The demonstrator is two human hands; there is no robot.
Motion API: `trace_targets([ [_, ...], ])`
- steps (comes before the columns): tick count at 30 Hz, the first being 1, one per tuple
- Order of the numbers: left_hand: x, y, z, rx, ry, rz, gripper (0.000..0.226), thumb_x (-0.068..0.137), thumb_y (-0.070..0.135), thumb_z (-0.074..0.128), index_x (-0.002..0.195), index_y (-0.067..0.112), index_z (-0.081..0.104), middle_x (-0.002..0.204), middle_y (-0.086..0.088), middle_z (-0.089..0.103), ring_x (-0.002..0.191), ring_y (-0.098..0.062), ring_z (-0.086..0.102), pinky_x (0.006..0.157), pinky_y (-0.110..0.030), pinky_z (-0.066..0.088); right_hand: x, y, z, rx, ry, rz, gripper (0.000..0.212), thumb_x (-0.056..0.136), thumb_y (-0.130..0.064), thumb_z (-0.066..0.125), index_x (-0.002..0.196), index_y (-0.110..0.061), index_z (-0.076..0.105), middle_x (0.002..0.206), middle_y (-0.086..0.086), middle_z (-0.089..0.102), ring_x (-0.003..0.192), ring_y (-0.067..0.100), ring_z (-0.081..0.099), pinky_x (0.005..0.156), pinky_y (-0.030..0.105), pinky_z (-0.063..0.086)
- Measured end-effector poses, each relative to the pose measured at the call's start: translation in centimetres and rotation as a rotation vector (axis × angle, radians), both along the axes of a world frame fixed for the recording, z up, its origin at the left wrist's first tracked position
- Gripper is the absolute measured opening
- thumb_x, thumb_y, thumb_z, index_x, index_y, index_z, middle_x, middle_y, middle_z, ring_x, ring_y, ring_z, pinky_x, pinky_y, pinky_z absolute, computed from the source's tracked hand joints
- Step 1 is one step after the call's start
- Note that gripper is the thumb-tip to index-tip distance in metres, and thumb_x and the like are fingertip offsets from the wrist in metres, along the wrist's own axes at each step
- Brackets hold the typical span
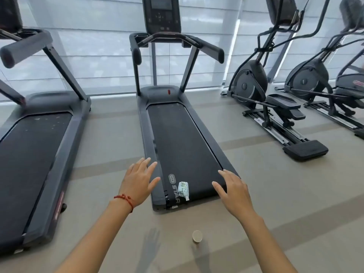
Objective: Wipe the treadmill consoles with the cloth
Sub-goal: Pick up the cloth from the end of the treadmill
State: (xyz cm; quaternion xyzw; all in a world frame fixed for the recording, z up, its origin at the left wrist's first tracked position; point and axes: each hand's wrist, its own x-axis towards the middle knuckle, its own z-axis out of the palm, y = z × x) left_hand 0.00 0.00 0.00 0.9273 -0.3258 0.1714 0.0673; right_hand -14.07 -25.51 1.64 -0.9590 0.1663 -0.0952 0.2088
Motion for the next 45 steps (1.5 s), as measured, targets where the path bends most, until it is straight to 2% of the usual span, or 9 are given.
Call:
trace_targets([
  [6,9.7,-1.7,-2.3,0.067,0.169,-0.006,0.052,0.084,0.043,0.045,0.116,0.007,0.064,0.116,-0.016,0.063,0.108,-0.035,0.059,0.085,-0.048,0.049,9.7,-0.6,-2.6,0.041,0.041,-0.061,0.048,0.093,-0.039,0.044,0.136,-0.018,0.039,0.144,0.001,0.040,0.136,0.014,0.030,0.111,0.030,0.018],
  [13,18.7,-3.4,-4.4,0.108,0.282,-0.042,0.075,0.098,0.051,0.006,0.118,0.006,0.063,0.119,-0.017,0.061,0.111,-0.035,0.058,0.087,-0.048,0.049,17.7,-1.2,-5.0,0.088,0.110,-0.110,0.047,0.093,-0.038,0.044,0.136,-0.018,0.039,0.145,0.001,0.038,0.136,0.014,0.029,0.110,0.031,0.018],
  [17,22.2,-5.0,-6.7,0.109,0.354,-0.039,0.075,0.098,0.052,0.005,0.121,0.006,0.060,0.123,-0.017,0.059,0.114,-0.035,0.056,0.088,-0.049,0.048,21.4,-2.4,-7.0,0.136,0.145,-0.131,0.047,0.094,-0.039,0.043,0.136,-0.018,0.040,0.144,0.001,0.040,0.135,0.014,0.030,0.109,0.029,0.019],
  [20,24.4,-6.5,-8.7,0.116,0.402,-0.050,0.075,0.098,0.051,0.006,0.121,0.006,0.061,0.124,-0.017,0.058,0.114,-0.034,0.055,0.089,-0.049,0.048,24.3,-3.8,-8.8,0.181,0.160,-0.145,0.054,0.089,-0.047,0.036,0.134,-0.018,0.041,0.142,0.000,0.043,0.134,0.013,0.033,0.107,0.027,0.019],
  [26,30.2,-10.1,-13.6,0.136,0.465,-0.030,0.070,0.099,0.050,0.010,0.122,0.006,0.059,0.126,-0.017,0.057,0.120,-0.032,0.045,0.091,-0.049,0.046,31.1,-7.8,-14.1,0.270,0.218,-0.177,0.050,0.090,-0.042,0.041,0.133,-0.016,0.044,0.139,0.001,0.046,0.132,0.017,0.037,0.106,0.030,0.025],
  [30,33.8,-12.3,-17.6,0.153,0.457,-0.052,0.067,0.099,0.048,0.012,0.124,0.005,0.057,0.128,-0.018,0.055,0.122,-0.031,0.041,0.099,-0.045,0.036,35.0,-10.1,-18.6,0.328,0.234,-0.212,0.043,0.093,-0.035,0.045,0.132,-0.017,0.044,0.138,0.000,0.047,0.130,0.015,0.039,0.105,0.027,0.024],
  [33,36.4,-13.9,-20.9,0.163,0.461,-0.094,0.065,0.099,0.047,0.014,0.125,0.005,0.056,0.128,-0.019,0.055,0.122,-0.031,0.039,0.098,-0.042,0.030,37.4,-11.2,-22.6,0.385,0.261,-0.241,0.042,0.094,-0.033,0.045,0.133,-0.018,0.043,0.138,-0.002,0.046,0.130,0.014,0.037,0.105,0.027,0.025],
  [39,40.2,-16.2,-30.3,0.170,0.508,-0.149,0.064,0.100,0.046,0.016,0.125,0.004,0.056,0.129,-0.019,0.054,0.123,-0.031,0.039,0.098,-0.042,0.030,40.8,-12.0,-33.5,0.460,0.336,-0.304,0.041,0.093,-0.031,0.046,0.132,-0.018,0.044,0.137,-0.003,0.047,0.128,0.013,0.039,0.103,0.024,0.025],
  [45,41.3,-17.3,-41.2,0.180,0.558,-0.174,0.065,0.100,0.047,0.014,0.124,0.005,0.056,0.129,-0.018,0.055,0.123,-0.030,0.039,0.098,-0.043,0.035,42.2,-11.9,-45.6,0.564,0.396,-0.398,0.041,0.093,-0.032,0.044,0.132,-0.019,0.043,0.137,-0.003,0.047,0.125,0.013,0.041,0.104,0.030,0.033],
])
